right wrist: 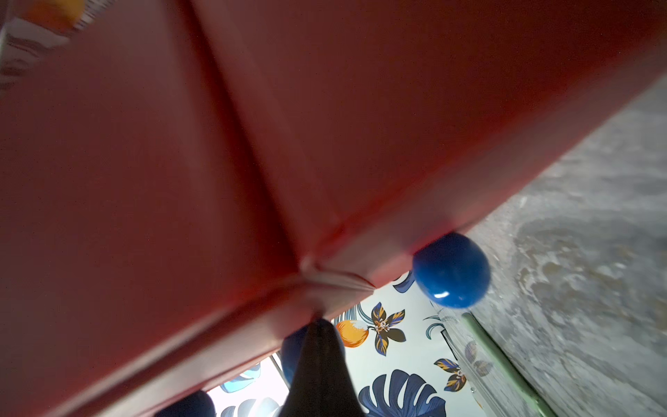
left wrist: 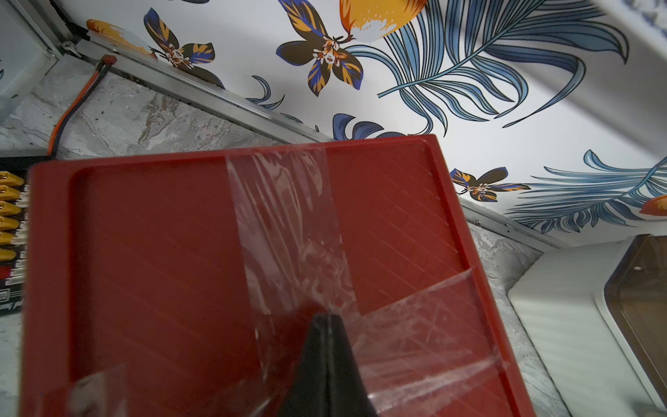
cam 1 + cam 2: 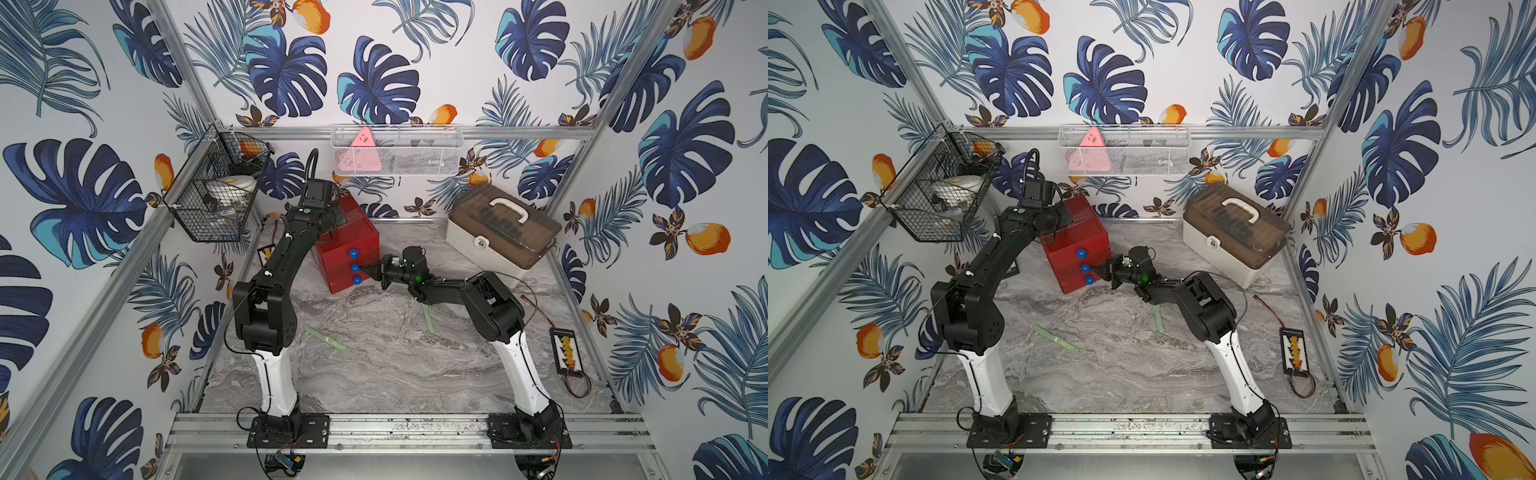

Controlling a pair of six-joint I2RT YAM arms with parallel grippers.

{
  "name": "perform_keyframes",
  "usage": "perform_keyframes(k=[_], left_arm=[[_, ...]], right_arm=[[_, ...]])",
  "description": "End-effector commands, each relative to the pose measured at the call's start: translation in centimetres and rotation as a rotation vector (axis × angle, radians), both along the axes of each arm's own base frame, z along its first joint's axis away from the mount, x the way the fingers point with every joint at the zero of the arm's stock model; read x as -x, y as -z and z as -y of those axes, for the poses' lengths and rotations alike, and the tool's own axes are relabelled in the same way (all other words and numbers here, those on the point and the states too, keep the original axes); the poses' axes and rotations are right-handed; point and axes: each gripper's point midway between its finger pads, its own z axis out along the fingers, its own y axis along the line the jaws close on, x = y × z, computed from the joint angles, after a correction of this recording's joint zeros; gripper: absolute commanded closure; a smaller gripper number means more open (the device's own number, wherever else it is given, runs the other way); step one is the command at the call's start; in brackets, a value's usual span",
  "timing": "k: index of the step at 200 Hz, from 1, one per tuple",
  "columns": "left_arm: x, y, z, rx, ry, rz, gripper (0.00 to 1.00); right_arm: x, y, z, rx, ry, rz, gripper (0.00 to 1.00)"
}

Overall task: Place the fruit knives into the drawer by color
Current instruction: Close the drawer in the storage box, then open the drawer in the storage box.

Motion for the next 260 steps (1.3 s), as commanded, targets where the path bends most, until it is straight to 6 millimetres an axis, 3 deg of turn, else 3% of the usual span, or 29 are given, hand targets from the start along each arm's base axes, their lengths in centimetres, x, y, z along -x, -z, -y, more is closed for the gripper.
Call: perform_keyframes(k=[1,25,44,73,143,216,260], left_arm=[[5.7,6.8,0.4,0.027,0.047,-0.340,1.00],[5.6,6.9,0.5,0.043,0.044,-0.340,1.00],[5.4,7.2,0.5,0.056,0.044,-0.344,1.00],[5.0,7.3,0.6,0.065,0.044,-0.344,1.00],[4.6,8.2,0.4,0.086,0.043,-0.355,1.00],[3.5,8.4,0.2,0.126,0.042,-0.347,1.00],[3.3,8.8,0.2,0.146,0.043,-0.352,1.00]], right_arm=[[0.9,-0.4,1.4,0.085,0.038,0.031,0.72],[2.4,0.8,2.8,0.125,0.084,-0.004,0.48],[2.6,2.4,2.7,0.109,0.110,-0.045,0.47],[2.1,4.6,2.1,0.095,0.138,-0.091,0.49],[0.1,5.6,0.0,0.079,0.151,-0.059,0.51],[-1.1,5.2,-1.2,0.068,0.156,-0.028,0.55],[-2.0,4.9,-1.7,0.068,0.159,-0.007,0.67]])
